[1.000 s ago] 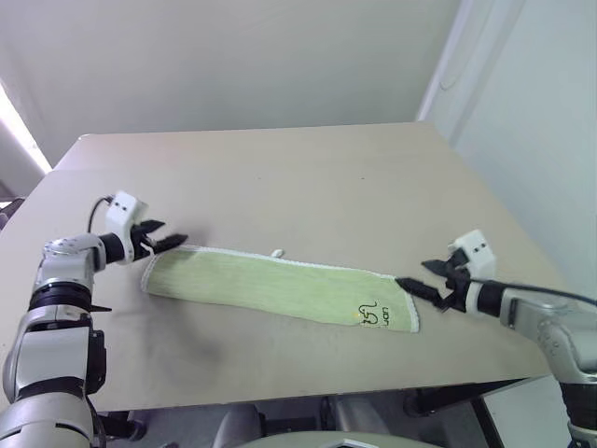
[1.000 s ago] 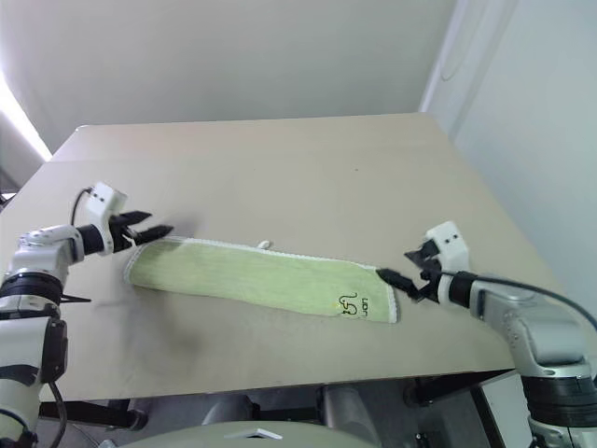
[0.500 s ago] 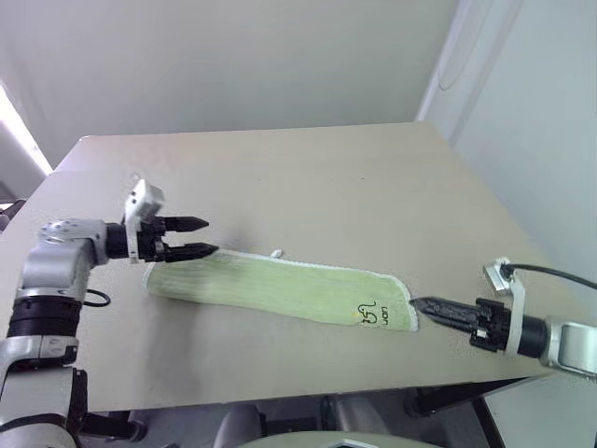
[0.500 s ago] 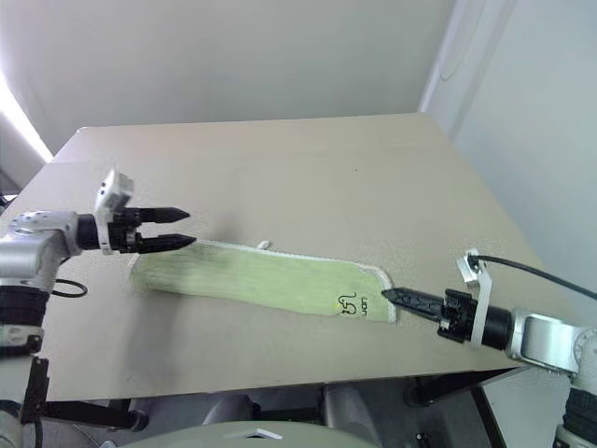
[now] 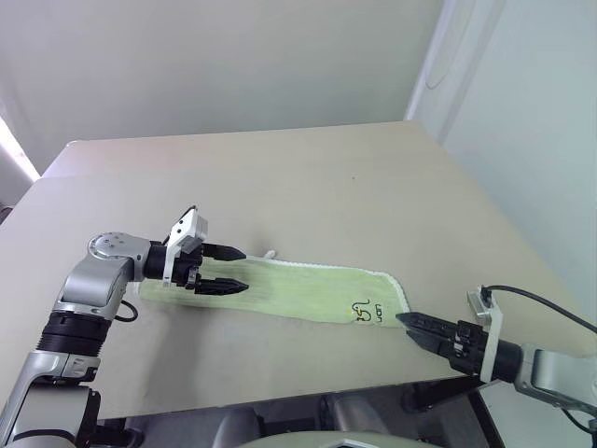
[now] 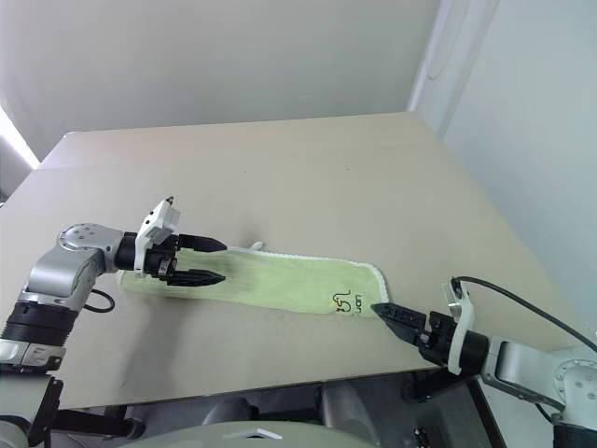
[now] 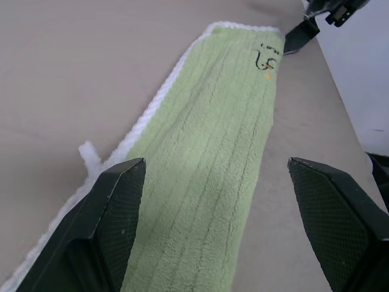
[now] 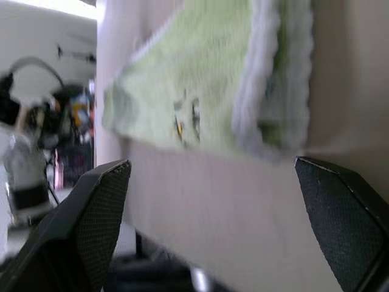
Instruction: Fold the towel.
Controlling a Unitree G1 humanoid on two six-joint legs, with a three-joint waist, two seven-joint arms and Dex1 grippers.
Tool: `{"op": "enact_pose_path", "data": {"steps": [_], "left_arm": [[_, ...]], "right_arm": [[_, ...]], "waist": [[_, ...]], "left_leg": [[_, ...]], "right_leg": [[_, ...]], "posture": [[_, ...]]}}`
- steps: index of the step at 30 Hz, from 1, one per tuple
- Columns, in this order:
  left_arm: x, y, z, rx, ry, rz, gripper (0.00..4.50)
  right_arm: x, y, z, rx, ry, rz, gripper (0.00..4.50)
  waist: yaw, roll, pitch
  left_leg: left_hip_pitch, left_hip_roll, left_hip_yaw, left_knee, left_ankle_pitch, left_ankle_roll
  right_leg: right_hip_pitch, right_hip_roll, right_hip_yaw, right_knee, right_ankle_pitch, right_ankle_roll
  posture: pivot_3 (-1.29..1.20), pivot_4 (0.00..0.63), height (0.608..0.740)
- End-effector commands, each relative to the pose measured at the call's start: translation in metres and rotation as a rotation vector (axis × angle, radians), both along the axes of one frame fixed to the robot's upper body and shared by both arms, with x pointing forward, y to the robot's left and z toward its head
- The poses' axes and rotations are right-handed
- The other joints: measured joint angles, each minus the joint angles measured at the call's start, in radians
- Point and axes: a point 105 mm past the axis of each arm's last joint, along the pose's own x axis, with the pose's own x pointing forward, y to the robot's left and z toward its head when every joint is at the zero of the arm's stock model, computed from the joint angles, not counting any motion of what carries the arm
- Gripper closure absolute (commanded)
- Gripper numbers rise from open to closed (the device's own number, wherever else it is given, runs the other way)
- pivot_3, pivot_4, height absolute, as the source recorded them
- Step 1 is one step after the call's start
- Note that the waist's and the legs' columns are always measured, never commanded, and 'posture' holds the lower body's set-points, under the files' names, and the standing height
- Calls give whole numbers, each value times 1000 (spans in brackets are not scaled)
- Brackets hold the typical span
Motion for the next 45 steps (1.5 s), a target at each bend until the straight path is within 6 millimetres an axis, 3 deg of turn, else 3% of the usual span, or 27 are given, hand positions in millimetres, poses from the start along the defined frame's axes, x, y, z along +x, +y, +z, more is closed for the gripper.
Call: {"op": "enact_pose_path", "data": {"steps": [1, 8, 10, 13, 17, 22, 30, 35, 38, 41, 45], "left_arm": [[1, -4, 7, 8, -40, -19, 557], [5, -2, 8, 9, -47, 9, 557], [5, -1, 7, 26, -59, 12, 526], [9, 0, 7, 22, -60, 34, 526], [12, 2, 7, 27, -66, 46, 526], [18, 2, 7, 28, -78, 57, 526], [25, 5, 3, 18, -86, 90, 526], [26, 8, -1, 19, -86, 105, 526], [27, 9, -1, 14, -88, 120, 526], [27, 9, -3, 11, -90, 125, 526], [29, 8, -4, 9, -97, 137, 526]], "right_arm": [[12, 2, 6, 7, -23, -46, 0], [24, 11, 10, -9, -52, -81, 0], [25, 14, 4, -75, -54, -77, 362], [28, 15, 5, -94, -84, -103, 1198], [30, 16, 14, -73, -114, -90, 2762], [36, 14, 23, -75, -141, -91, 4477], [42, -35, 39, -290, -147, -76, 4477], [44, -83, 66, -480, -172, -95, 4477], [47, -100, 85, -541, -198, -111, 4477], [51, -94, 102, -598, -244, -48, 4477], [55, -49, 110, -581, -328, 117, 4477]], "waist": [[1, 0, 0], [1, 0, 0], [1, 0, 0], [2, 1, 0], [4, 4, -1], [6, 4, -1], [17, 5, 0], [29, 6, 0], [31, 6, 0], [27, 6, 0], [24, 7, -1]], "left_leg": [[0, 0, 0, 0, 0, 0], [0, 0, -1, 0, 0, 0], [0, 0, -1, -1, 0, 0], [-2, 0, -1, -2, 0, 0], [-13, 0, -1, -2, 0, 0], [-15, 0, -1, -2, 0, 0], [-15, 0, -1, -2, 0, 0], [-15, 0, 0, -2, 0, 1], [-15, -1, 0, -1, 0, 1], [-15, 0, 0, -1, 0, 1], [-14, 0, 0, -1, 0, 1]], "right_leg": [[0, 0, 0, -1, 0, 0], [0, 0, 0, -4, 0, 1], [0, 0, 0, -5, 0, 1], [-1, 0, 0, -6, 1, 1], [-7, 0, 0, -7, 1, 2], [-8, 0, 0, -8, 2, 2], [-8, 0, 0, -10, 2, 2], [-8, 0, 0, -10, 2, 2], [-8, 0, 0, -10, 2, 3], [-8, 0, 0, -10, 2, 3], [-8, 1, 0, -10, 2, 3]], "posture": [[0, 0, 712], [0, 0, 712], [0, 0, 712], [0, 0, 712], [0, 0, 712], [0, 0, 712], [0, 0, 712], [0, 0, 712], [0, 0, 712], [0, 0, 712], [0, 0, 712]]}}
